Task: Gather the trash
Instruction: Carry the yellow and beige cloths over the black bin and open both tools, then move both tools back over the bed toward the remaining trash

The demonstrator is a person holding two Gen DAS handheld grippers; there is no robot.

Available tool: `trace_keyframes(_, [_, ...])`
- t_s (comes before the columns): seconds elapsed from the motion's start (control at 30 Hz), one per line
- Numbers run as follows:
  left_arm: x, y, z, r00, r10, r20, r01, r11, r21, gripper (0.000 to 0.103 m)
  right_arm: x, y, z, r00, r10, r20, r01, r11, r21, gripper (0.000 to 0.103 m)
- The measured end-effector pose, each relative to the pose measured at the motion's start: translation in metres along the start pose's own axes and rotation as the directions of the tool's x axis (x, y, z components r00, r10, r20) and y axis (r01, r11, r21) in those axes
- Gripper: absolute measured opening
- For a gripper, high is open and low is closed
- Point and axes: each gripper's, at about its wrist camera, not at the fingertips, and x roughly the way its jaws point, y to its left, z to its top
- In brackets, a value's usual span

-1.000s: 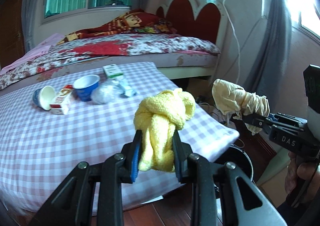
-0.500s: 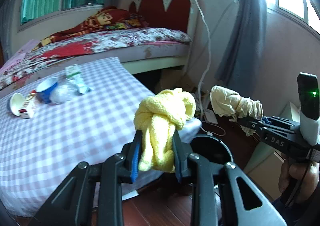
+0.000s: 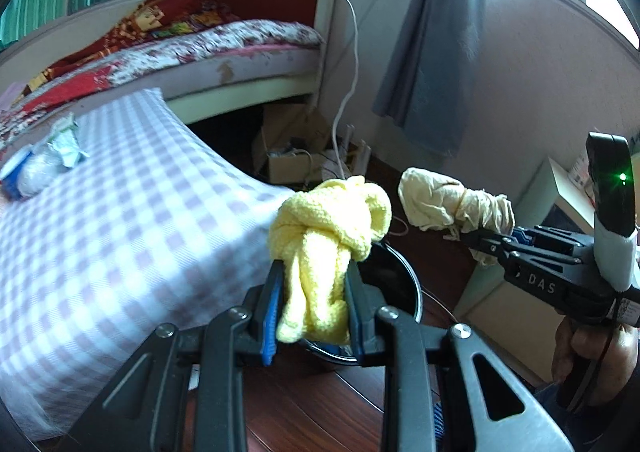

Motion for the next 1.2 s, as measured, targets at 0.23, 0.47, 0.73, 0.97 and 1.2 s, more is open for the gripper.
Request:
trace_keyframes(0.23, [0.03, -0.021, -0.01, 0.997, -0.046, -0.068, 0.047, 0.999, 0.008, 0.029, 0.012, -0.019, -0.015, 0.998, -0.022, -0.06, 0.022, 1.0, 0.003, 0.019])
trace_keyframes(0.47, [0.077, -0.022, -0.017, 0.989, -0.037, -0.145, 0.035, 0.999, -0.016, 0.029, 0.053, -0.021, -0.018, 0.991, -0.031, -0.133, 0.026, 0.999, -0.035, 0.019])
trace_keyframes(0.73, [0.118, -0.014, -0.019, 0.979, -0.024, -0.203, 0.02, 1.0, -0.019, 0.029, 0.105, -0.022, -0.021, 0.977, -0.009, -0.215, -0.006, 0.998, -0.067, 0.019])
trace_keyframes(0.97, [0.141, -0.008, -0.027, 0.969, -0.053, -0.243, 0.043, 0.998, -0.047, 0.036, 0.129, -0.02, -0.023, 0.961, 0.013, -0.275, -0.038, 0.995, -0.087, 0.024])
trace_keyframes(1.2, [0.141, 0.0, -0.041, 0.965, 0.052, -0.259, -0.064, 0.997, -0.038, 0.087, 0.14, -0.045, -0.038, 0.941, -0.119, -0.315, 0.101, 0.992, -0.073, 0.084])
